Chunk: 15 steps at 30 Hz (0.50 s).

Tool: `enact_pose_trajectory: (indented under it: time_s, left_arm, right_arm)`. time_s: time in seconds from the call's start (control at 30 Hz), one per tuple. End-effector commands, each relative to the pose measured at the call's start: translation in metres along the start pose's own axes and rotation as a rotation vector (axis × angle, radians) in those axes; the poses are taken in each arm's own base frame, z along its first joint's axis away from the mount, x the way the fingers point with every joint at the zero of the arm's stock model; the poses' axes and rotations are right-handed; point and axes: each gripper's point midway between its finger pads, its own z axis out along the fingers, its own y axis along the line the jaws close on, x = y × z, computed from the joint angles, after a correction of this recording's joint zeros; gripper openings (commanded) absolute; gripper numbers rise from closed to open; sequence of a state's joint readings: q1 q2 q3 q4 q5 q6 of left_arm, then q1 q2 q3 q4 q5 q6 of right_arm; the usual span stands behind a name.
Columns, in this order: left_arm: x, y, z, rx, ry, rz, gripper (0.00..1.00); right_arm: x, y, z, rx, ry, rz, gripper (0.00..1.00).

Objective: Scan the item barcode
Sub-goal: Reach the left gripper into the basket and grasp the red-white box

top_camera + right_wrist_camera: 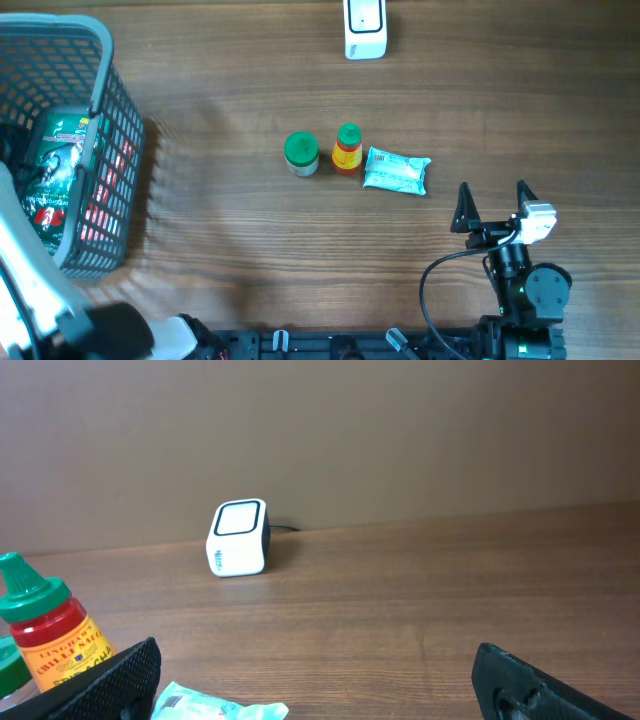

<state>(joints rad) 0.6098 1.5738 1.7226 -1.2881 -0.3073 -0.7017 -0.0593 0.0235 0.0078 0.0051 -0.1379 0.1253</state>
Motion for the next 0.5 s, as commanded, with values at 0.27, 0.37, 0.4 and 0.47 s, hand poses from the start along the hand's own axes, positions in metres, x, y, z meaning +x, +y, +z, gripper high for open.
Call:
enact_pose_trajectory:
  time_s: [0.27, 0.37, 0.4, 0.47]
  left_arm:
    - [0.042, -0.002, 0.094, -0.194, 0.264, -0.005, 0.64]
    - [0.053, -0.001, 0.106, -0.223, 0.315, 0.002, 0.6]
    - [0.057, 0.001, 0.111, -0.238, 0.33, 0.0, 0.6]
    - [0.064, 0.005, 0.117, -0.274, 0.357, -0.016, 0.6]
  right_arm:
    - [0.001, 0.002, 0.0, -0.011, 0.005, -0.017, 1.0]
    - [0.002, 0.002, 0.0, -0.011, 0.005, -0.018, 1.0]
    - [0.001, 0.002, 0.0, -0.011, 0.005, -0.017, 1.0]
    - [0.001, 0.002, 0.0, -0.011, 0.005, -0.017, 1.0]
